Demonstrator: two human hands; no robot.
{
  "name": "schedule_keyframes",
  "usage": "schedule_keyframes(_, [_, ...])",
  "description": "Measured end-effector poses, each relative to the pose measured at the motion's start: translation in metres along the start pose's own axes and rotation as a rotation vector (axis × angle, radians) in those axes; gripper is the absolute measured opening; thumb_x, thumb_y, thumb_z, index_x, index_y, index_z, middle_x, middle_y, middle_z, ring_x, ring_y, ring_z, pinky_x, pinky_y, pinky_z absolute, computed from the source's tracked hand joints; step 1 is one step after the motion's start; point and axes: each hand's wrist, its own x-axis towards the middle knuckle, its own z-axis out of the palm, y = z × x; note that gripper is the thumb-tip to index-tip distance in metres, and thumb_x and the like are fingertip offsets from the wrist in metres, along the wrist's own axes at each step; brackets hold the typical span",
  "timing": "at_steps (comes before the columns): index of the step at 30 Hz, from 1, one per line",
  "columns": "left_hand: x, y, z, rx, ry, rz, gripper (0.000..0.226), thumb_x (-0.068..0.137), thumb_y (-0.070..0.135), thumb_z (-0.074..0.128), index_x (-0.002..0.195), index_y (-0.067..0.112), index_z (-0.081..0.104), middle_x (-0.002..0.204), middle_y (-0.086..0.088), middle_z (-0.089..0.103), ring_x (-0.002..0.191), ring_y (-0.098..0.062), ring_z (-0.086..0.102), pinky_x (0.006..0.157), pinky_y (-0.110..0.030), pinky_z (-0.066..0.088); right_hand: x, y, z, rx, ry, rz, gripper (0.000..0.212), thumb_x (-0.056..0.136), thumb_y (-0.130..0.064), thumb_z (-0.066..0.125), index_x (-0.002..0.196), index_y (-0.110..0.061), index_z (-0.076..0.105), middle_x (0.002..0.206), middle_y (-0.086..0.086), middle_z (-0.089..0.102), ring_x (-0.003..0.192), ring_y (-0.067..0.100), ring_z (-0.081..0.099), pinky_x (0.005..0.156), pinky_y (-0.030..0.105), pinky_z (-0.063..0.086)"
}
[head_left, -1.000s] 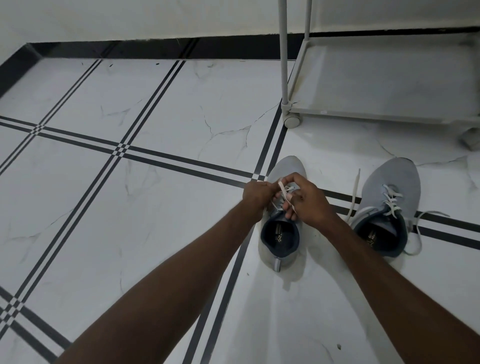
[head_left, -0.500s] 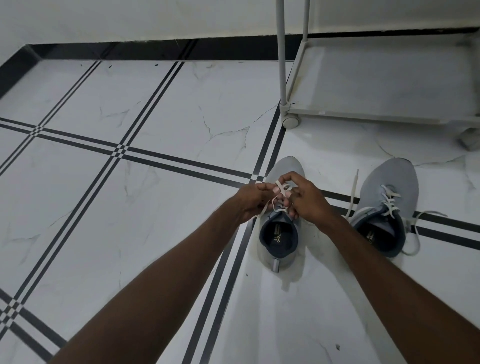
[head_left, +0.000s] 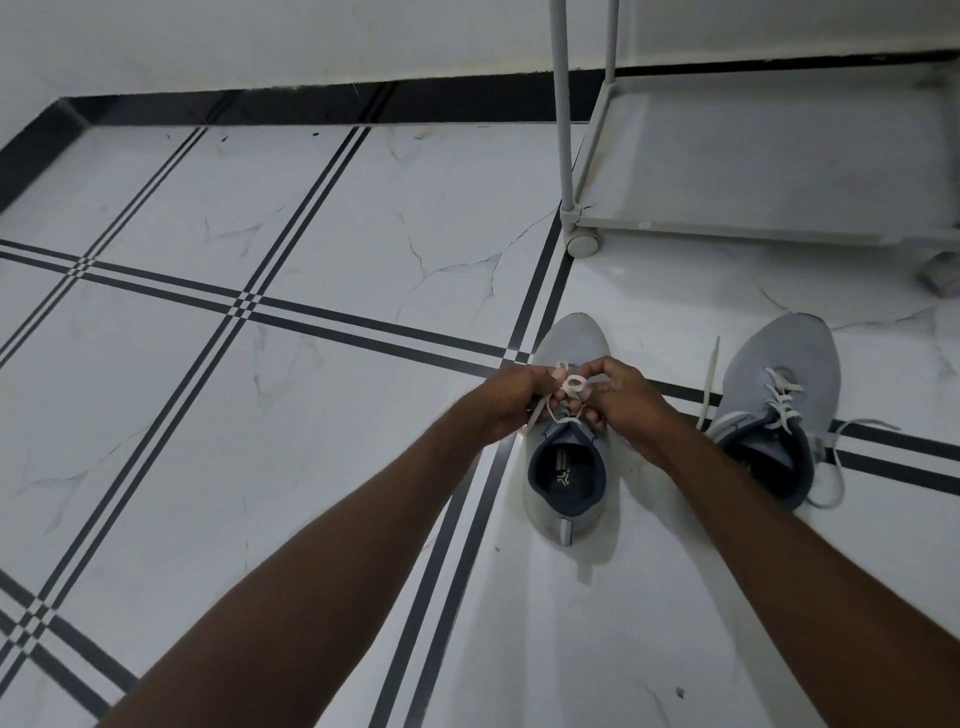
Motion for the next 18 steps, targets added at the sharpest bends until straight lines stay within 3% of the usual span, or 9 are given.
schedule_keyframes(2, [0.000,0.007,-0.004,0.238,-0.051,0.001,0.033,0.098,0.021,0.054,0.112,-0.007,0.066,0.082,-0.010,0.062,0.071,-0.014,0.057,0.073,-0.026,0.047,0.003,0.000,-0.001,-0.009,-0.008,0.007,0.010,0.095,-0.007,0.057,0.103,-0.011,0.058,0.067,0.010,0.061,0.049,0.013,0.045,0.047,0.028,0.038])
schedule_keyframes(4, [-0.002,0.017,-0.002,0.508,-0.089,0.055,0.026,0.095,0.025,0.060,0.102,0.003,0.072,0.083,-0.007,0.067,0.071,-0.011,0.061,0.069,-0.023,0.050,0.005,0.001,-0.003,-0.031,-0.005,0.013,0.005,0.094,-0.010,0.058,0.098,-0.013,0.058,0.066,0.011,0.058,0.049,0.014,0.044,0.047,0.028,0.038])
schedule_keyframes(6, [-0.003,0.025,0.001,0.814,-0.071,0.186,0.014,0.088,0.030,0.070,0.087,0.016,0.076,0.077,-0.001,0.071,0.072,-0.009,0.064,0.072,-0.028,0.052,0.004,0.000,-0.005,-0.037,-0.008,0.019,0.006,0.095,-0.009,0.055,0.093,-0.014,0.058,0.065,0.011,0.058,0.049,0.014,0.044,0.047,0.028,0.038])
schedule_keyframes(8, [-0.004,0.026,0.002,1.057,0.026,0.344,0.008,0.080,0.026,0.078,0.081,0.018,0.077,0.074,0.002,0.073,0.072,-0.010,0.067,0.073,-0.031,0.054,0.004,0.000,-0.005,-0.024,-0.021,0.034,0.013,0.095,-0.004,0.050,0.092,-0.013,0.058,0.067,0.011,0.058,0.049,0.014,0.044,0.047,0.027,0.038])
schedule_keyframes(12, [-0.007,0.008,0.004,1.218,0.307,0.631,0.007,0.073,0.019,0.069,0.078,0.017,0.073,0.074,-0.001,0.074,0.069,-0.021,0.068,0.060,-0.032,0.051,0.002,-0.006,-0.009,-0.012,-0.120,0.072,0.020,0.097,0.000,0.042,0.095,-0.006,0.062,0.066,0.009,0.058,0.049,0.014,0.042,0.048,0.025,0.037])
schedule_keyframes(15, [-0.006,-0.008,0.014,1.300,0.453,0.693,0.008,0.077,0.024,0.063,0.080,0.017,0.066,0.073,-0.003,0.072,0.068,-0.026,0.066,0.057,-0.032,0.049,0.004,-0.004,-0.018,-0.011,-0.207,0.092,0.023,0.094,0.006,0.044,0.093,-0.004,0.064,0.071,0.014,0.065,0.051,0.016,0.051,0.048,0.025,0.042])
schedule_keyframes(18, [-0.005,-0.015,0.017,1.195,0.512,0.655,0.010,0.077,0.028,0.065,0.076,0.019,0.061,0.069,-0.001,0.070,0.065,-0.022,0.063,0.056,-0.034,0.049,0.003,-0.001,-0.025,0.014,-0.225,0.084,0.017,0.091,0.006,0.054,0.100,-0.002,0.067,0.078,0.019,0.068,0.061,0.019,0.062,0.056,0.026,0.050])
